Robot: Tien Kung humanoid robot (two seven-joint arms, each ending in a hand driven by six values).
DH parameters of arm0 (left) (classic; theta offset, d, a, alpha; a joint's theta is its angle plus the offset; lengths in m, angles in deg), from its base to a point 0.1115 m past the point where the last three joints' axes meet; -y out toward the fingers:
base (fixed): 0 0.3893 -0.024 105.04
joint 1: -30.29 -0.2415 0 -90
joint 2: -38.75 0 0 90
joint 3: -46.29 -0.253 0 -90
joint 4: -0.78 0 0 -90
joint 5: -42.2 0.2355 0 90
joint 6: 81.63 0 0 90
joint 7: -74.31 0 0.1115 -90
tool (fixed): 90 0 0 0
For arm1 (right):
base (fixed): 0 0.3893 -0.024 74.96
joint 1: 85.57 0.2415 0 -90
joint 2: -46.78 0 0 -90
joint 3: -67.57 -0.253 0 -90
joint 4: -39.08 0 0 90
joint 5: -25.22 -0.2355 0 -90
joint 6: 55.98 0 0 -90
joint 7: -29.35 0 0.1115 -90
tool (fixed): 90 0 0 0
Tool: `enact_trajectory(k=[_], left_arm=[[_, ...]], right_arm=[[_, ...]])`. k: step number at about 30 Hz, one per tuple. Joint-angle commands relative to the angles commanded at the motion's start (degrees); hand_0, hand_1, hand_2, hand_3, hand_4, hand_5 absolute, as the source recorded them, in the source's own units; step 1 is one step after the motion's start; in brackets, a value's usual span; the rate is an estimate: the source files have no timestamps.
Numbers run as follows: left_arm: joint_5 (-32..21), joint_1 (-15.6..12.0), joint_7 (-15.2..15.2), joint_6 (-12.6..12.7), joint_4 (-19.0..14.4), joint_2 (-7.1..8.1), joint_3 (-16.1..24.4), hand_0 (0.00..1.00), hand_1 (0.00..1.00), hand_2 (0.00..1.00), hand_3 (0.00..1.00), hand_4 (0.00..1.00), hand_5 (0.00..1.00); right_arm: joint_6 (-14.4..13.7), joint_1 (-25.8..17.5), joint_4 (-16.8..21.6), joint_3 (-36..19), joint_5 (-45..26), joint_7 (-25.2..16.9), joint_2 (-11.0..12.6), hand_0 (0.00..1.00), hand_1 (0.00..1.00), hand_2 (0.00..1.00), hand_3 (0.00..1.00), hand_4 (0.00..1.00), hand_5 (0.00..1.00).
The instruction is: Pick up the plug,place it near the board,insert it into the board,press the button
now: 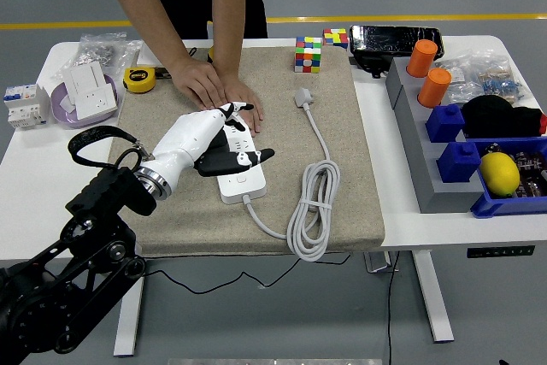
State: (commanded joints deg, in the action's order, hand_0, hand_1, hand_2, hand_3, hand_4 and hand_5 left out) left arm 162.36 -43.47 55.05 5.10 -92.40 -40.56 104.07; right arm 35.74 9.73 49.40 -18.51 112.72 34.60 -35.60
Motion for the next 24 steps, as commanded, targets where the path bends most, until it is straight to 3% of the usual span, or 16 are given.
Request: enact_trajectory(k=[2, 3, 8, 9, 13, 14, 15, 24], left_arm=[[-0.48, 0.04, -1.15, -1.55, -0.78, 0.12, 0.23, 0.263, 0.198, 0.284, 0.882, 0.832, 0.410], [-0.85, 0.15, -1.88, -2.52, -1.28, 0.23, 0.30, 0.175, 0.080, 0.170, 0.855, 0.700, 0.226], [-2.07, 1.20, -5.41, -9.29, -1.97, 0.51, 0.05, 0.175, 0.080, 0.170, 0.855, 0.700, 0.226], [-2.38, 1.51, -6.09, -10.85, -1.79, 0.58, -0.28, 0.155, 0.063, 0.152, 0.814, 0.604, 0.174], [-3.21, 2.62, -7.51, -14.46, -0.22, 0.69, -1.92, 0.155, 0.063, 0.152, 0.814, 0.604, 0.174], [-3.24, 2.94, -7.66, -14.87, 0.50, 0.65, -2.61, 0.155, 0.063, 0.152, 0.814, 0.604, 0.174], [-3.21, 3.19, -7.71, -15.08, 1.13, 0.58, -3.21, 0.152, 0.063, 0.151, 0.802, 0.530, 0.139], [-1.40, 4.06, -7.43, -14.57, 6.25, -0.42, -4.96, 0.153, 0.062, 0.152, 0.800, 0.486, 0.113]], right_arm=[[0.02, -0.02, 0.00, 0.00, 0.06, 0.04, 0.03, 0.856, 0.764, 0.751, 0.784, 0.998, 0.899], [0.02, -0.03, 0.00, 0.05, 0.05, 0.03, 0.05, 0.855, 0.764, 0.750, 0.784, 0.998, 0.898], [0.05, 0.06, 0.00, 0.22, 0.00, 0.04, 0.12, 0.855, 0.764, 0.750, 0.784, 0.998, 0.898], [0.05, 0.07, 0.00, 0.30, -0.05, 0.03, 0.14, 0.856, 0.763, 0.751, 0.784, 0.998, 0.898], [0.06, 0.09, 0.00, 0.37, -0.01, 0.05, 0.23, 0.856, 0.763, 0.751, 0.784, 0.998, 0.898], [0.06, 0.08, 0.00, 0.40, -0.03, 0.07, 0.25, 0.856, 0.763, 0.751, 0.784, 0.998, 0.898], [0.06, 0.06, 0.00, 0.39, 0.01, 0.09, 0.25, 0.856, 0.763, 0.750, 0.784, 0.998, 0.896], [0.09, -0.10, 0.00, 0.27, 0.27, 0.13, 0.12, 0.855, 0.763, 0.750, 0.784, 0.998, 0.895]])
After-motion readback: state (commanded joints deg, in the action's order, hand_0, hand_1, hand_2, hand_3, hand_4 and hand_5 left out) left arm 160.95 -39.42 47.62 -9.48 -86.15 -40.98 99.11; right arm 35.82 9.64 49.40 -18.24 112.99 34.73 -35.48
